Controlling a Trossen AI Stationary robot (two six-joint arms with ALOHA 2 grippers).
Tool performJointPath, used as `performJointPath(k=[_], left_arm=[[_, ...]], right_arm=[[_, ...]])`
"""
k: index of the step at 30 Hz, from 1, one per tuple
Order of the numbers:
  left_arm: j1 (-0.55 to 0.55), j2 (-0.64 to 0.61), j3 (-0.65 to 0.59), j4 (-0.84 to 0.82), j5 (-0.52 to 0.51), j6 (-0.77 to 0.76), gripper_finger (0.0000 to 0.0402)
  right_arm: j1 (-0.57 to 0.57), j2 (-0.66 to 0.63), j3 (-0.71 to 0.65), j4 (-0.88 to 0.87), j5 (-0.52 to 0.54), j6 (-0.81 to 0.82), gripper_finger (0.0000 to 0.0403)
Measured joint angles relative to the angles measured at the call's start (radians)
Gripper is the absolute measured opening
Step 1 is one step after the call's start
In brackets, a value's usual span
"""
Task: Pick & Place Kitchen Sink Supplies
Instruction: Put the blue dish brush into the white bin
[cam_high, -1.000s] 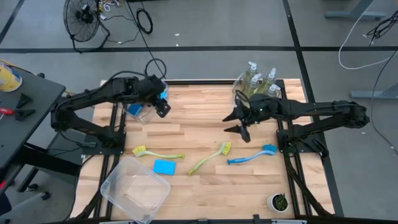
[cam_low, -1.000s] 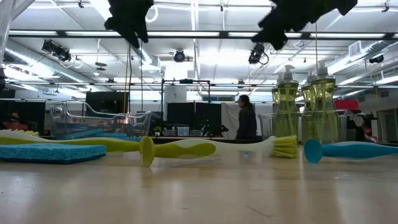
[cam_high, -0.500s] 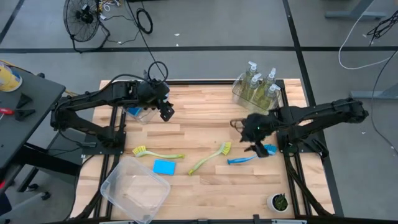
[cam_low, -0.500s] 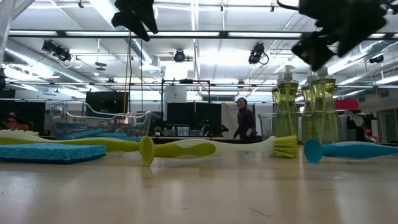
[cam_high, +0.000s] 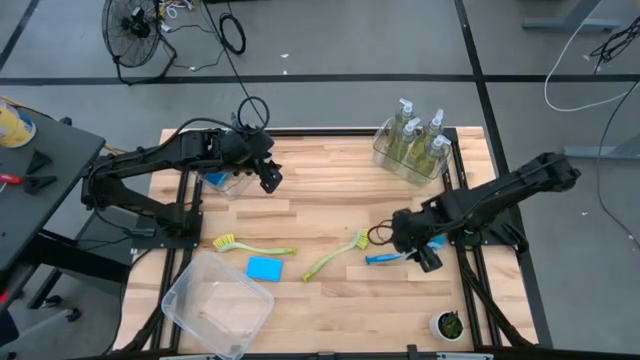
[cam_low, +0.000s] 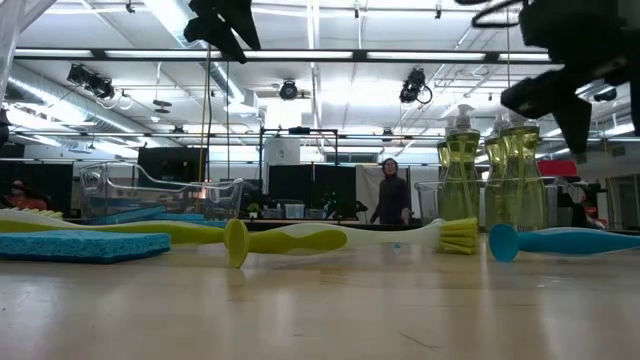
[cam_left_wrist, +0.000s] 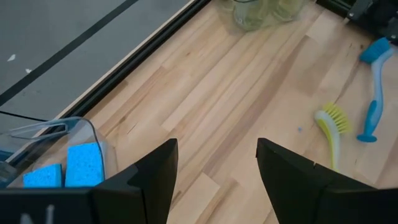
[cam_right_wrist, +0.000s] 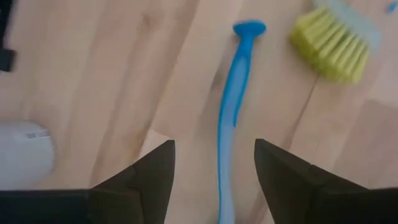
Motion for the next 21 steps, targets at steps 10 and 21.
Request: performJointPath(k=[10, 21], left_arm=[[0.0, 0.0, 0.0, 0.008, 0.0, -0.001, 0.0222], [0.0, 0.0, 0.0, 0.008, 0.0, 0.0, 0.0222]], right_arm=[[0.04, 0.176, 0.0, -0.017, 0.075, 0.127, 0.0219], [0.119, 0.186, -0.071, -0.029, 0.105, 0.23, 0.0219]])
